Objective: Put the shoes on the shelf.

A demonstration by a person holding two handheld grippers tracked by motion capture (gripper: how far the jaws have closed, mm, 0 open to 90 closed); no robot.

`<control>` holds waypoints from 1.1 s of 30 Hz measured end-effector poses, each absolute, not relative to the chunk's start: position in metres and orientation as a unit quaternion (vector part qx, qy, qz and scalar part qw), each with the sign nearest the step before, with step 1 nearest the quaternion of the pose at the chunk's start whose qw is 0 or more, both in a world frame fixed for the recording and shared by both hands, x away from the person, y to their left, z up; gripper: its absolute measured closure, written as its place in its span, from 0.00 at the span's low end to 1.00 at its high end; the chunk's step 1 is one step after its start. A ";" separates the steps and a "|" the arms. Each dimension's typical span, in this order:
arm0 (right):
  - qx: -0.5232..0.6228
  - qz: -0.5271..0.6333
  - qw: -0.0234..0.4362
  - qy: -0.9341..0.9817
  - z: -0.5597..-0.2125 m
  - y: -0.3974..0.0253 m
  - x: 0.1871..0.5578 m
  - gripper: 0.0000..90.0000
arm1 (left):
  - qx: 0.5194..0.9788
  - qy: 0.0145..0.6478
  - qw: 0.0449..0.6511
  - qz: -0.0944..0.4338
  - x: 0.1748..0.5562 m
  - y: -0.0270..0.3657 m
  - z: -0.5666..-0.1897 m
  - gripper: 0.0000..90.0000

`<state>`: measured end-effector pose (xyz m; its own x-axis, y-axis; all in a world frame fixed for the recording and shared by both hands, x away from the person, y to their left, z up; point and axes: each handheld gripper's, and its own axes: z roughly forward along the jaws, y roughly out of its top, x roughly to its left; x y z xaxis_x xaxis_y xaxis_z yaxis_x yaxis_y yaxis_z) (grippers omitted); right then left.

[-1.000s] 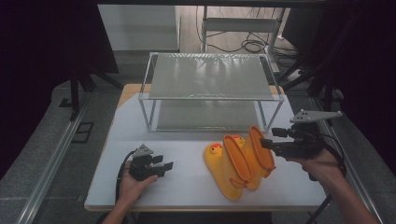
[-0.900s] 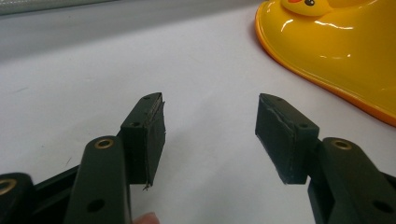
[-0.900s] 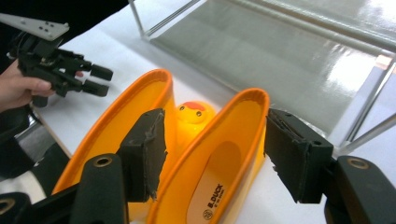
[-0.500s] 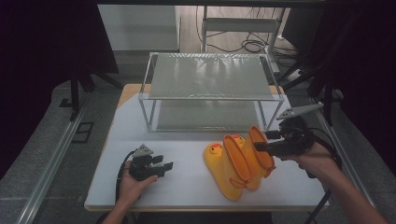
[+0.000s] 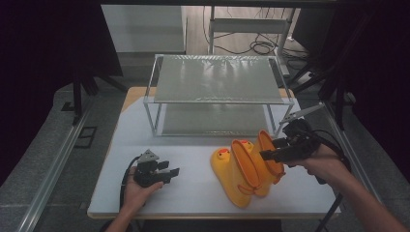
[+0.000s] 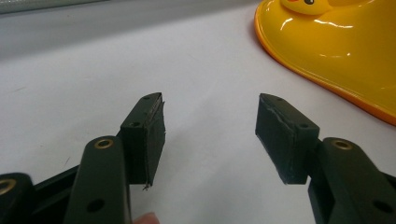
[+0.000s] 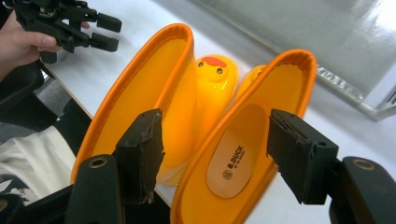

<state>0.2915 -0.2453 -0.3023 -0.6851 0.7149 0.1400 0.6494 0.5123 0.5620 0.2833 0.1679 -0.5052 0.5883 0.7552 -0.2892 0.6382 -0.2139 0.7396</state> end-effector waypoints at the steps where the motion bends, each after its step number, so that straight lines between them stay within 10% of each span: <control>1: 0.394 0.296 0.051 0.869 -0.303 -0.244 0.292 0.39 | 0.776 0.449 0.438 0.067 0.283 0.168 -0.505 0.47; 33: 0.445 0.189 0.018 0.875 -0.317 -0.203 0.305 0.28 | 0.780 0.445 0.436 0.066 0.283 0.167 -0.506 0.47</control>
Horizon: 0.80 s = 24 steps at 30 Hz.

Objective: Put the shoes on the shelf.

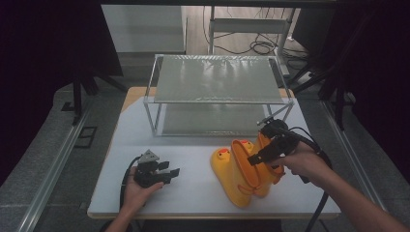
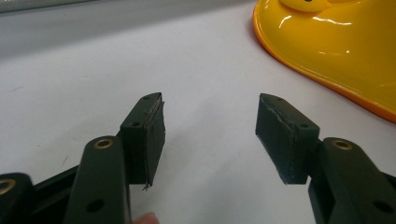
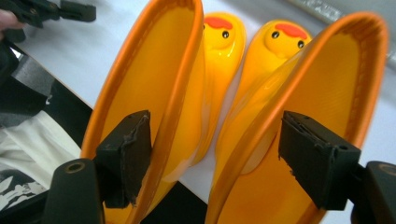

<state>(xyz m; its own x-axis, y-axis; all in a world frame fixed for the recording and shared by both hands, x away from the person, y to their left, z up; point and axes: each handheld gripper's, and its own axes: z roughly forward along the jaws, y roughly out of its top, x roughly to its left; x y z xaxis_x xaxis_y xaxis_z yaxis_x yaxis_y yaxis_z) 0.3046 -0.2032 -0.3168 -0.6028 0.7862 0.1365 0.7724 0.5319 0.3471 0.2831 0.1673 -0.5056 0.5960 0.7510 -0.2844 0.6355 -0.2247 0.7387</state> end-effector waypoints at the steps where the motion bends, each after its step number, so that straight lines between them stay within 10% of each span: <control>1: 0.445 0.188 0.016 0.875 -0.319 -0.203 0.305 0.28 | 0.780 0.444 0.436 0.066 0.283 0.167 -0.506 0.47; 13: 0.463 0.159 0.009 0.872 -0.337 -0.193 0.311 0.45 | 0.780 0.444 0.436 0.067 0.283 0.168 -0.506 0.47; 24: 0.473 0.127 0.012 0.872 -0.350 -0.194 0.319 0.87 | 0.781 0.443 0.435 0.069 0.284 0.169 -0.506 0.47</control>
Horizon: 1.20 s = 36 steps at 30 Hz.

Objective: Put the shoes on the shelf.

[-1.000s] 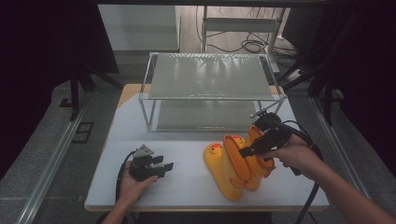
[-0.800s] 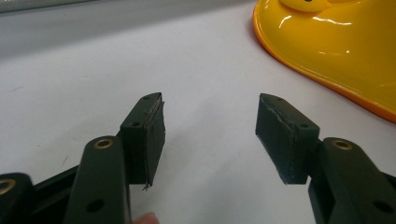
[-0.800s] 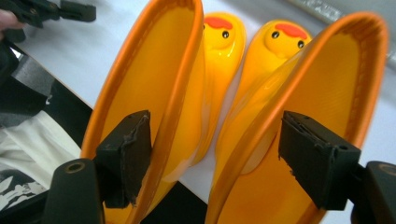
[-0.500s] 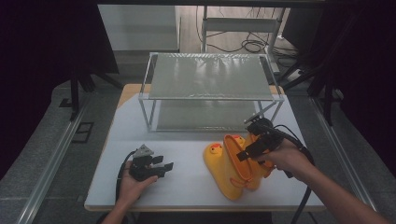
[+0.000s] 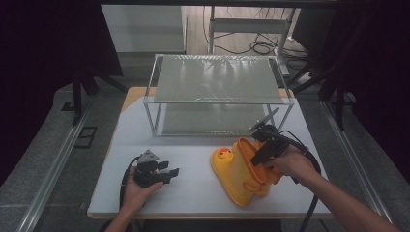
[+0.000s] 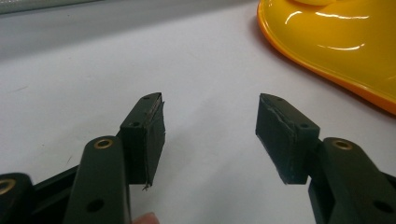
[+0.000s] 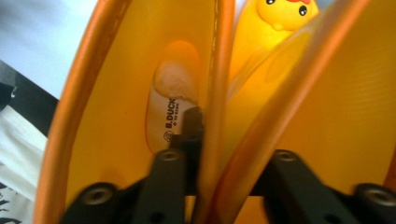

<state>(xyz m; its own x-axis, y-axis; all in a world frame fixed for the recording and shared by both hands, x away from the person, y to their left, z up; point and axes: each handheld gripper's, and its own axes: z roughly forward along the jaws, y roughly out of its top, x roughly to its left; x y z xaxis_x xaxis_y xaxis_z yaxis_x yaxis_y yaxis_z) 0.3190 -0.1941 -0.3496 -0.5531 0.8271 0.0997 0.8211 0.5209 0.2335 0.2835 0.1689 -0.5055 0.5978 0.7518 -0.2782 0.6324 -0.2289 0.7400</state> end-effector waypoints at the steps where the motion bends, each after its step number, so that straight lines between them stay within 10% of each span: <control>1: 0.477 0.131 0.007 0.869 -0.350 -0.196 0.320 0.90 | 0.781 0.443 0.435 0.069 0.284 0.169 -0.505 0.47; 36: 0.487 0.218 -0.036 0.845 -0.307 -0.235 0.326 0.96 | 0.780 0.445 0.434 0.069 0.284 0.169 -0.506 0.47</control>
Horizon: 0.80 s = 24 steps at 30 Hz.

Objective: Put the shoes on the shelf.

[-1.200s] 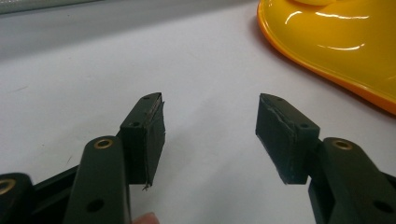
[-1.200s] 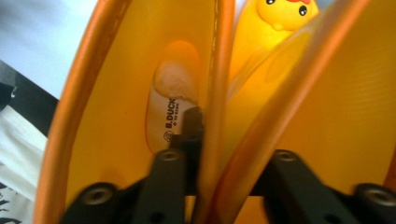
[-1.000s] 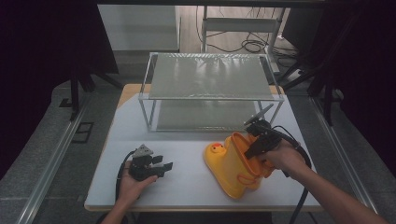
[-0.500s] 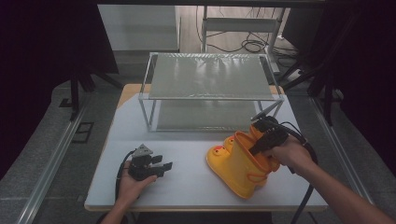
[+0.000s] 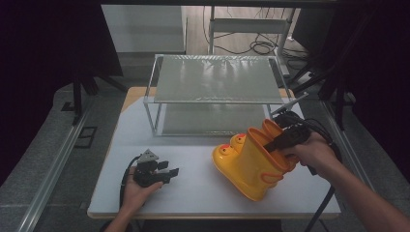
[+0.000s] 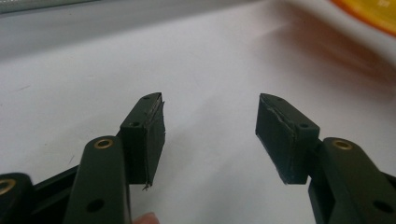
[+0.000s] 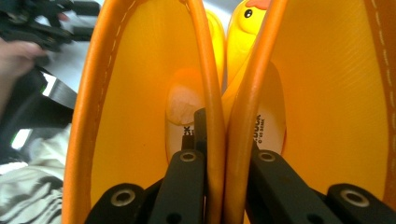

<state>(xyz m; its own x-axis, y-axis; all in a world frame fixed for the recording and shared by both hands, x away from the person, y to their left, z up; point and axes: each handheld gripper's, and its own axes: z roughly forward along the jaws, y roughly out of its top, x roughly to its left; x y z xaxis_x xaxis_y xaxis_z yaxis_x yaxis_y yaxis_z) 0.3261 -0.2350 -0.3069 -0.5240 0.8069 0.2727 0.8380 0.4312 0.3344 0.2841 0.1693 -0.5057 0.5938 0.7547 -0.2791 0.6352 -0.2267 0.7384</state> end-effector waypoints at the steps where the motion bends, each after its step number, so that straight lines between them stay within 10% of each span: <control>1: -0.488 -0.225 0.037 -0.842 -0.304 -0.236 0.326 0.96 | 0.780 0.445 0.434 0.069 0.284 0.169 -0.506 0.47; 24: -0.447 -0.328 0.033 -0.832 -0.229 -0.235 0.310 0.96 | 0.782 0.446 0.430 0.065 0.285 0.166 -0.508 0.46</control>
